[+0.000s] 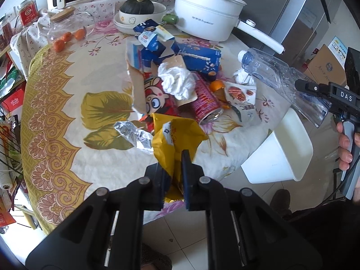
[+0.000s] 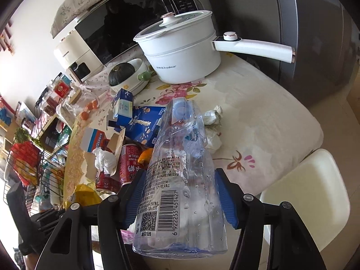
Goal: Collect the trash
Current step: 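Carry the wrapper into the white bin and open the left tool while the right tool carries the bottle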
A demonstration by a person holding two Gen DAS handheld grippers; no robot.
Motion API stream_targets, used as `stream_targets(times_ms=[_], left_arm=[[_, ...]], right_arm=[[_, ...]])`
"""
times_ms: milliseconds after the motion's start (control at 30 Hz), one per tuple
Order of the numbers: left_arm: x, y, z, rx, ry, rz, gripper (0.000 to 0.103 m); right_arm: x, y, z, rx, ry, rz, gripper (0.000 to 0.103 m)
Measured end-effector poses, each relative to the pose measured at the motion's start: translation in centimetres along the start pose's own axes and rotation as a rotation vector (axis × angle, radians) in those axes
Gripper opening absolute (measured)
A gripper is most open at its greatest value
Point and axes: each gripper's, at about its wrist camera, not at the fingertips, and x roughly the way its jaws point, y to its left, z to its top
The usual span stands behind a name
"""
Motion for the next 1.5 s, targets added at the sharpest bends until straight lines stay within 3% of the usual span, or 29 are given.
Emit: stream_targets(times_ms=[367, 933, 1233, 1500], left_arm=[[0.7, -7.6, 1.9, 0.098, -0.018, -0.083, 0.013], [4.4, -22.6, 2.4, 0.263, 0.006, -0.237, 0.013], [8.5, -29.0, 1.3, 0.34, 0.032, -0.272, 0.013], [12.3, -32.5, 0.2, 0.392, 0.035, -0.243, 0.014]], right_arm=[[-4.6, -4.5, -1.0, 0.022, -0.027, -0.027, 0.062], [-9.6, -16.8, -5.6, 0.151, 0.01, -0.157, 0.062], [-10.6, -22.3, -9.1, 0.213, 0.071, -0.191, 0.062], [-9.9, -25.0, -10.8, 0.23, 0.128, -0.222, 0.062]])
